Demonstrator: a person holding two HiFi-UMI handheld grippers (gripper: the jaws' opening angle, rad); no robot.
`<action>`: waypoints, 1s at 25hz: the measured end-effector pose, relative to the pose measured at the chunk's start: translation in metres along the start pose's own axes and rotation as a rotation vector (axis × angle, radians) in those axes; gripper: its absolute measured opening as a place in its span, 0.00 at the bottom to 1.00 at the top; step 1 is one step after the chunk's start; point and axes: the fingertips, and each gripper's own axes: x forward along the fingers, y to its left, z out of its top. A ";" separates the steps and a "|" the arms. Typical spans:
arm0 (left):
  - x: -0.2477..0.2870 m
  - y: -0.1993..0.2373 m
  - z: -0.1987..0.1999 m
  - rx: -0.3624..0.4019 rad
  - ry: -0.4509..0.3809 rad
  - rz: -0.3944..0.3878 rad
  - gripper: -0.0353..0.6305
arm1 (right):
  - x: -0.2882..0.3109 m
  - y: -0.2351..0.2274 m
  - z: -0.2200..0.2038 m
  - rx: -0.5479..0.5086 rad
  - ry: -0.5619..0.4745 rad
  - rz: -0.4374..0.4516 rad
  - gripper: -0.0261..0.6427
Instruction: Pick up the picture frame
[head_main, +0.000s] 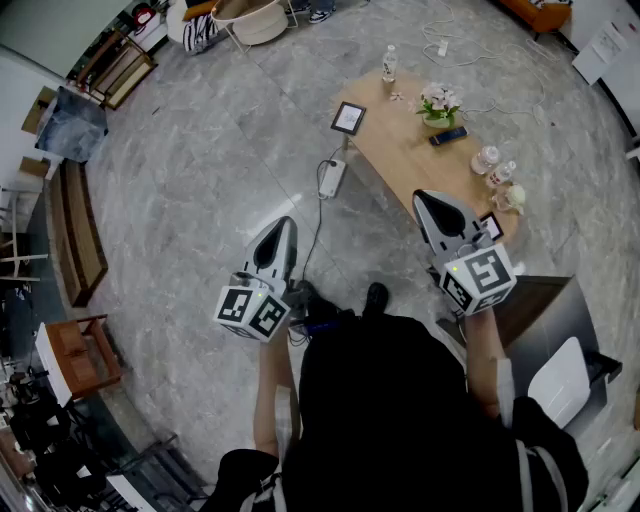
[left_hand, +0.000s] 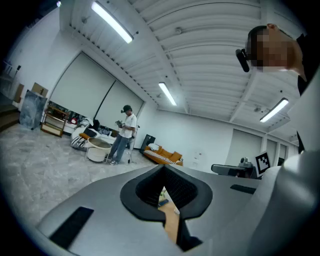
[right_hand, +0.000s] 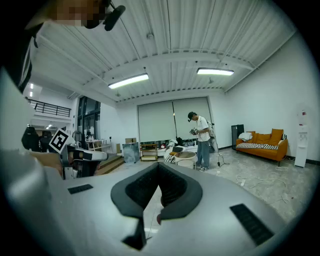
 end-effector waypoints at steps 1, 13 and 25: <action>0.001 0.000 0.000 0.000 0.000 0.000 0.07 | 0.000 -0.001 0.000 0.002 0.000 -0.002 0.06; 0.012 -0.005 0.006 0.018 0.015 0.005 0.07 | -0.004 -0.008 0.010 0.029 -0.036 0.006 0.06; 0.025 0.018 -0.006 0.001 0.069 0.003 0.07 | 0.013 -0.019 -0.012 0.095 -0.016 -0.034 0.06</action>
